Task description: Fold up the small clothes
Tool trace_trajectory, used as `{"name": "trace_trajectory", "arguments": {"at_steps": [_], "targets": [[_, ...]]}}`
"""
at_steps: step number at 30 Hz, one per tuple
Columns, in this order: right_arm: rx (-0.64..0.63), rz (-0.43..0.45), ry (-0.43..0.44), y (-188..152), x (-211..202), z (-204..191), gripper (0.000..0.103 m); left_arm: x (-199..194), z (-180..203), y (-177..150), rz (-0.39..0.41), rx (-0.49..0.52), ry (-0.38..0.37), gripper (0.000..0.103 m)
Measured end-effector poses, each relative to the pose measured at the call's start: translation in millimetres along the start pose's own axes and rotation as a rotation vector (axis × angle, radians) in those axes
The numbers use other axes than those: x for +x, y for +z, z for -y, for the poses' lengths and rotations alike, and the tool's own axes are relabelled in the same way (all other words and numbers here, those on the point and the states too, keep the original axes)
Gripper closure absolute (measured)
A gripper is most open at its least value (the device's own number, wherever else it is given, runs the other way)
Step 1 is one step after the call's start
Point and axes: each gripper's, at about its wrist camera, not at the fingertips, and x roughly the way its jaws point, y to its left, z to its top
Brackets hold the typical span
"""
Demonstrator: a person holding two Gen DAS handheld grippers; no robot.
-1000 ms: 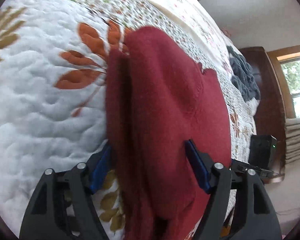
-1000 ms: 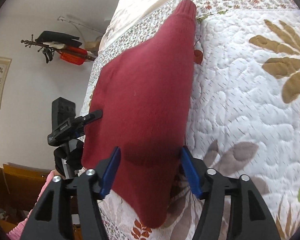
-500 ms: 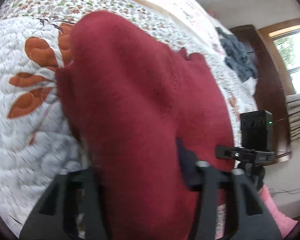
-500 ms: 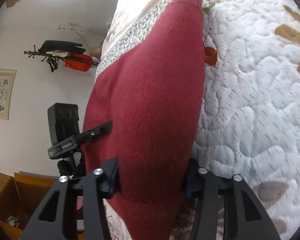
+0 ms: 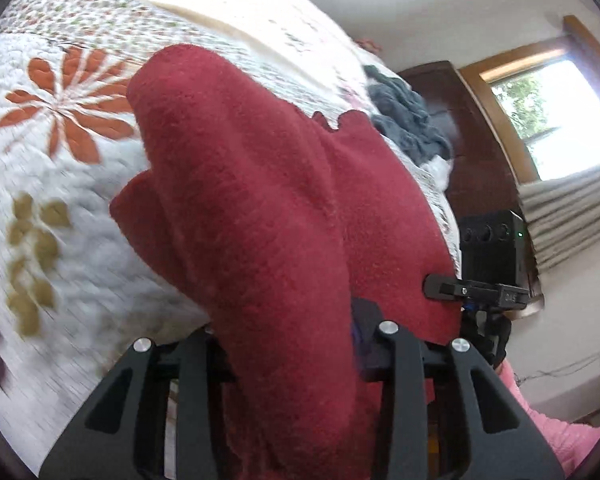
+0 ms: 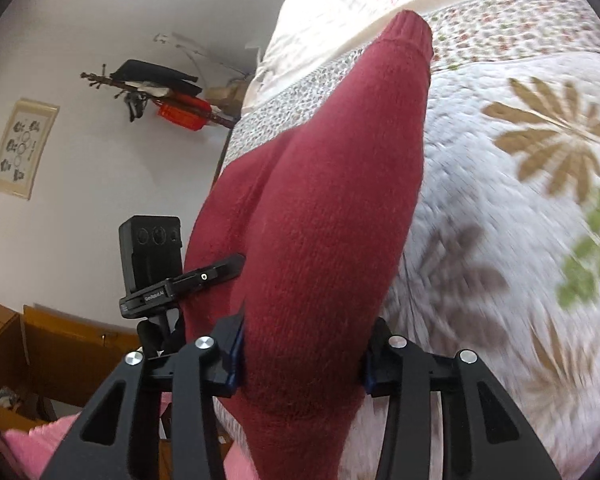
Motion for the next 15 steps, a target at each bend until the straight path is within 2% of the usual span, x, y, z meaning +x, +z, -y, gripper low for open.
{"name": "trace_trajectory", "arguments": {"at_steps": [3, 7, 10, 14, 15], "targets": [[-0.007, 0.004, -0.012, -26, -27, 4, 0.06, 12, 32, -25, -0.003, 0.05, 0.003, 0.069], [0.008, 0.012, -0.025, -63, -50, 21, 0.06, 33, 51, -58, -0.02, 0.068, 0.002, 0.069], [0.045, 0.004, -0.046, -84, -49, 43, 0.06, 54, 47, -82, -0.051, 0.047, 0.005, 0.068], [0.099, -0.042, -0.125, -107, -24, 80, 0.058, 93, 18, -105, -0.13, 0.019, 0.073, 0.065], [0.095, -0.051, -0.145, -112, -18, 87, 0.058, 98, 11, -107, -0.133, 0.01, 0.083, 0.062]]}}
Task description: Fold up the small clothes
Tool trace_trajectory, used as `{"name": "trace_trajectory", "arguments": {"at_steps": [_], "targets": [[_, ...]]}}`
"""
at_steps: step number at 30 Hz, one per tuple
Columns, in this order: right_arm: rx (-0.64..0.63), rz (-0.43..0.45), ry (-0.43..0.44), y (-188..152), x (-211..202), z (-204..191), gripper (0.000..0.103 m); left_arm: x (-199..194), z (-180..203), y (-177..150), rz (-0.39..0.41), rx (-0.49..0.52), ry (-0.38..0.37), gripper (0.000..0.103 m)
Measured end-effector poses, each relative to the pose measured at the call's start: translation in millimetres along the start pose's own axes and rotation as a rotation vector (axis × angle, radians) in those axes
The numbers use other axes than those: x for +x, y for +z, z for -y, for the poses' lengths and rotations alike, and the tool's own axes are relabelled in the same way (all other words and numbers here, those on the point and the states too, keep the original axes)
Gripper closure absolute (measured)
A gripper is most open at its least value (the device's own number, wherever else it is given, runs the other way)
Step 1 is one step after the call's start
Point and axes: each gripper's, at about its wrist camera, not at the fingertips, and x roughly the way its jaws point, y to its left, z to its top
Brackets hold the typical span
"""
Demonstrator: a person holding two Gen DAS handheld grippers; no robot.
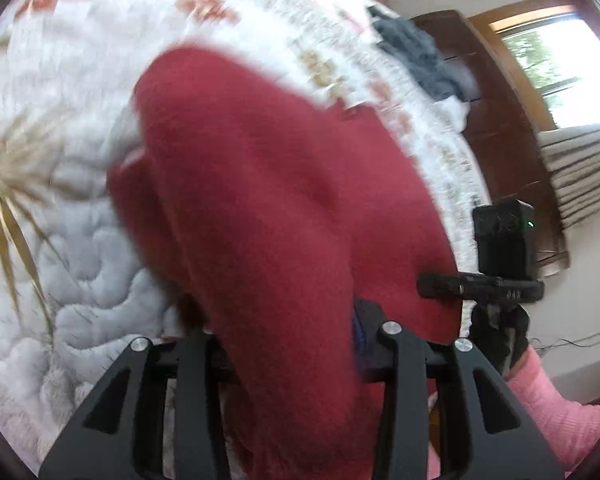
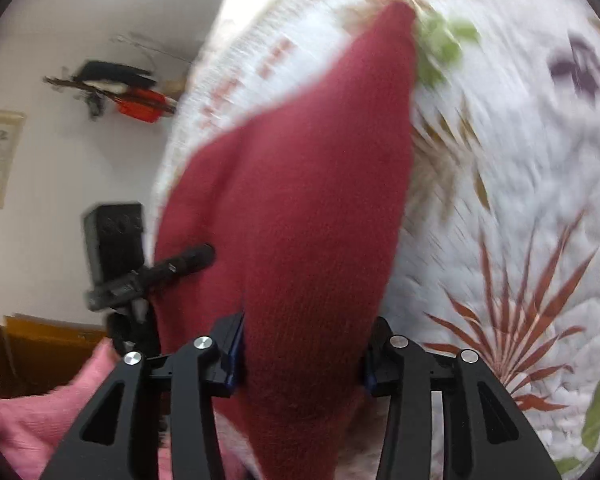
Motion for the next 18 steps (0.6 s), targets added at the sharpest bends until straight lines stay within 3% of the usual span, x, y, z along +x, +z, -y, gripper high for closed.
{"name": "trace_trajectory", "arguments": {"at_steps": [4, 8, 10, 16, 18], "targets": [[0.013, 0.04, 0.042, -7, 2, 11, 0.049, 4, -9, -1, 0.002, -0.064, -0.026, 0.055], [-0.006, 0.046, 0.006, -22, -11, 12, 0.039, -8, 14, -5, 0.006, -0.002, 0.098, 0.051], [-0.004, 0.04, 0.003, -33, -18, 13, 0.039, -20, 28, -13, 0.025, 0.029, 0.193, 0.051], [-0.03, 0.005, -0.077, -75, -29, 6, 0.039, -47, 48, -43, 0.064, 0.059, 0.317, 0.048], [-0.016, 0.0, -0.089, -76, -26, 3, 0.044, -50, 47, -58, 0.063, 0.051, 0.352, 0.049]]}}
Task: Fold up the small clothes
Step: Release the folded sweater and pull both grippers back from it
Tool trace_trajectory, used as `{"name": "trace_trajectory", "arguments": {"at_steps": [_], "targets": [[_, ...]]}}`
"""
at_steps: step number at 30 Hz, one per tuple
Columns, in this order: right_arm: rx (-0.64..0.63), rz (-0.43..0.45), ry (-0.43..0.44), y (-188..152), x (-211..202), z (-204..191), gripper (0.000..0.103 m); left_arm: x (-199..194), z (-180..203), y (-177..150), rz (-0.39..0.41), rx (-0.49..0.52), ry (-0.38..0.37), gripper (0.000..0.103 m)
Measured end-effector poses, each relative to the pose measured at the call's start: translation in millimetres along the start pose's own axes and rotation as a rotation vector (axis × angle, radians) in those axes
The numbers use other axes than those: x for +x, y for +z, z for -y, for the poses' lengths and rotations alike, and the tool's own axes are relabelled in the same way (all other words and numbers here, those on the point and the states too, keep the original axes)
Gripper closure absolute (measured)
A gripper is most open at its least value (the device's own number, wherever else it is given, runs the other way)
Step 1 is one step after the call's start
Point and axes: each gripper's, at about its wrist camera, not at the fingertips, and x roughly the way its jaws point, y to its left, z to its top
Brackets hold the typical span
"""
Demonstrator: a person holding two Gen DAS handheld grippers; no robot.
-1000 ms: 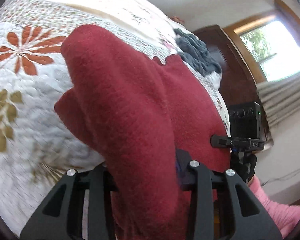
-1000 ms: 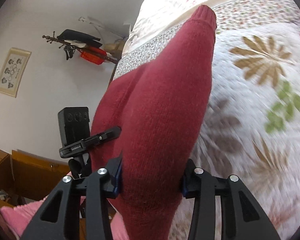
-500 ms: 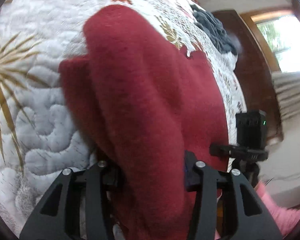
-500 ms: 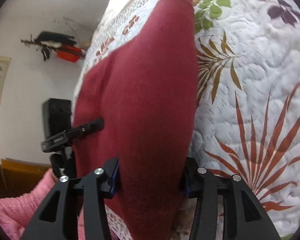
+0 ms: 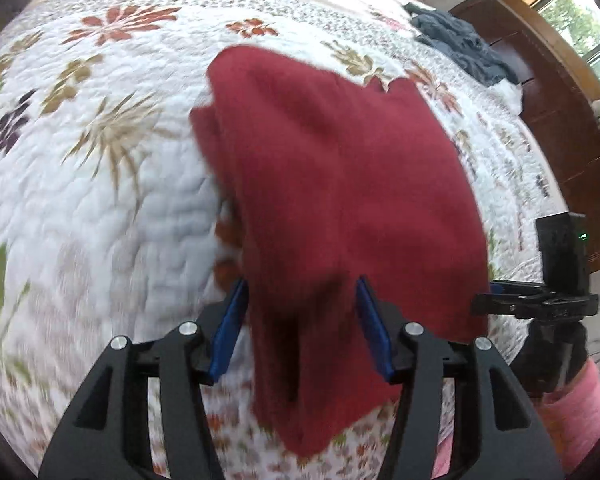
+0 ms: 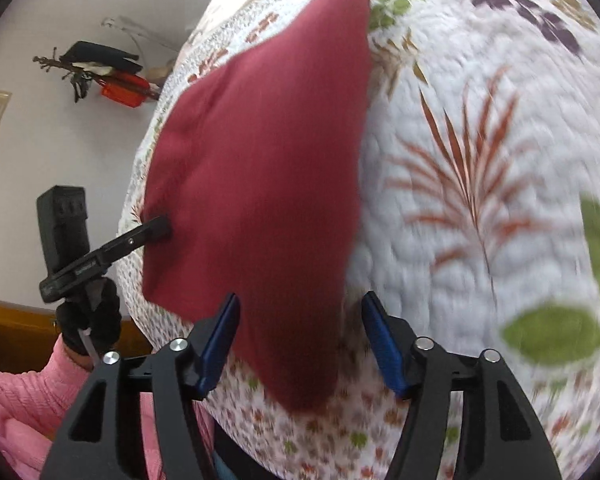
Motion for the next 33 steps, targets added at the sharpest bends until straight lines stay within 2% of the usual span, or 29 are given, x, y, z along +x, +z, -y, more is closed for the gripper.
{"name": "trace_trajectory", "arguments": {"at_steps": [2, 5, 8, 11, 16, 18, 19, 22, 25, 26, 29, 33], "targets": [[0.023, -0.004, 0.01, -10, 1, 2, 0.058, -3, -11, -21, -0.011, -0.006, 0.014, 0.049], [0.062, 0.006, 0.044, -16, 3, 7, 0.071, 2, -22, -36, -0.032, -0.015, 0.029, 0.048], [0.08, 0.019, 0.045, -16, 5, 6, 0.075, 4, -30, -39, -0.026, -0.02, 0.032, 0.047], [0.065, 0.011, -0.008, -22, 7, 8, 0.075, 7, -33, -42, -0.03, -0.011, 0.044, 0.046], [0.11, 0.018, -0.007, -25, 7, 13, 0.074, 8, -37, -45, -0.032, -0.021, 0.041, 0.045], [0.104, 0.028, -0.025, -28, 0, 12, 0.07, 5, -35, -45, -0.036, -0.032, 0.041, 0.045], [0.094, 0.04, -0.055, -31, -7, 13, 0.061, 2, -34, -45, -0.036, -0.037, 0.045, 0.044], [0.07, 0.071, -0.138, -35, -16, -1, 0.053, -11, -28, -47, -0.021, -0.029, 0.078, 0.041], [0.041, 0.098, -0.247, -41, -27, -17, 0.037, -29, -25, -52, 0.0, -0.034, 0.12, 0.035], [0.025, 0.105, -0.303, -43, -30, -24, 0.028, -35, -25, -54, 0.007, -0.041, 0.131, 0.034], [-0.004, 0.134, -0.43, -50, -37, -44, 0.024, -52, -19, -61, 0.026, -0.048, 0.174, 0.03], [-0.017, 0.183, -0.478, -58, -52, -70, 0.018, -73, -10, -70, 0.045, -0.048, 0.22, 0.026]]}}
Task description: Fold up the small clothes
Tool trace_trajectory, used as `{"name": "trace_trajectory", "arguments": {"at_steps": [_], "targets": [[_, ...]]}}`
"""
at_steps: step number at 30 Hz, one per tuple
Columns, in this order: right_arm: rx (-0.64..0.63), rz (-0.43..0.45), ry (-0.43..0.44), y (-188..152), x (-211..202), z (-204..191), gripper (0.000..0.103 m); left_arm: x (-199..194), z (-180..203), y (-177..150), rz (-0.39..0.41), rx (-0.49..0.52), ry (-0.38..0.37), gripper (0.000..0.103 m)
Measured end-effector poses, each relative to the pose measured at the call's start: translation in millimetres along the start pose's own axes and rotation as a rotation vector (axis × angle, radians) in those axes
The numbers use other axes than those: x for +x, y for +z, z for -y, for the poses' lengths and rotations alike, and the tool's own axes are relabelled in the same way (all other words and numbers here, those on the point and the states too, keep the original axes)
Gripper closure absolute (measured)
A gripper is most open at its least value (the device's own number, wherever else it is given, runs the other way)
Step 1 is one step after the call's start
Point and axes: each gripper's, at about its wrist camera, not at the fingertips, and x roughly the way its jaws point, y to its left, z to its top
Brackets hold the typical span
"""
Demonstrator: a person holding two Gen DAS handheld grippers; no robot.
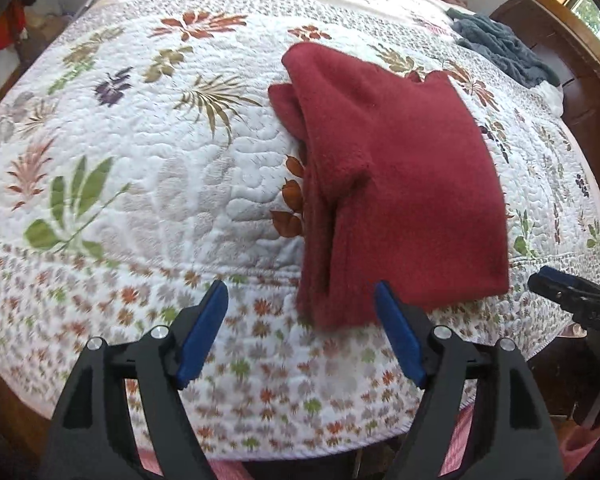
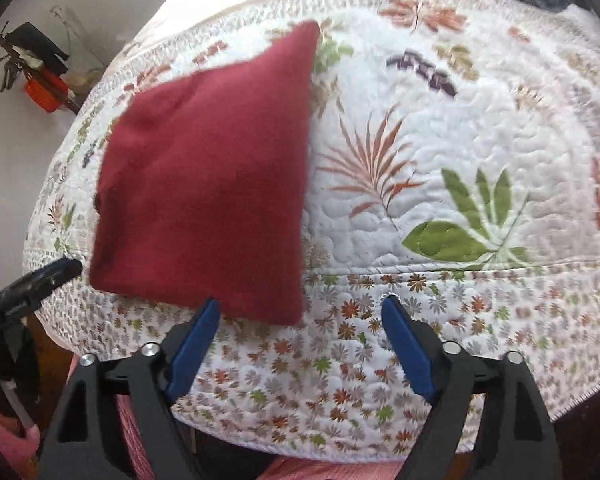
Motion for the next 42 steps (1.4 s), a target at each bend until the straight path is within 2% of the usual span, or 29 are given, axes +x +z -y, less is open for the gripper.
{"name": "trace_trajectory", "arguments": {"at_steps": [6, 10, 16, 23, 33, 42], "targets": [[-0.023, 0.073, -0.074, -6, -36, -24, 0.012, -33, 11, -9, 0.041, 0.022, 0.048, 0.019], [-0.031, 0.083, -0.083, -10, -49, -37, 0.007, -52, 16, -14, 0.066, 0.023, 0.058, 0.016], [-0.066, 0.112, -0.14, -18, -67, -53, 0.004, -78, 31, -21, 0.119, 0.055, 0.13, 0.013], [-0.06, 0.123, -0.182, -22, -83, -57, 0.004, -102, 41, -25, 0.165, 0.059, 0.148, 0.013], [-0.064, 0.146, -0.226, -26, -100, -66, 0.004, -115, 54, -33, 0.176, 0.075, 0.199, 0.012], [-0.04, 0.127, -0.235, -26, -99, -62, 0.004, -113, 60, -33, 0.167, 0.087, 0.212, 0.012]]}}
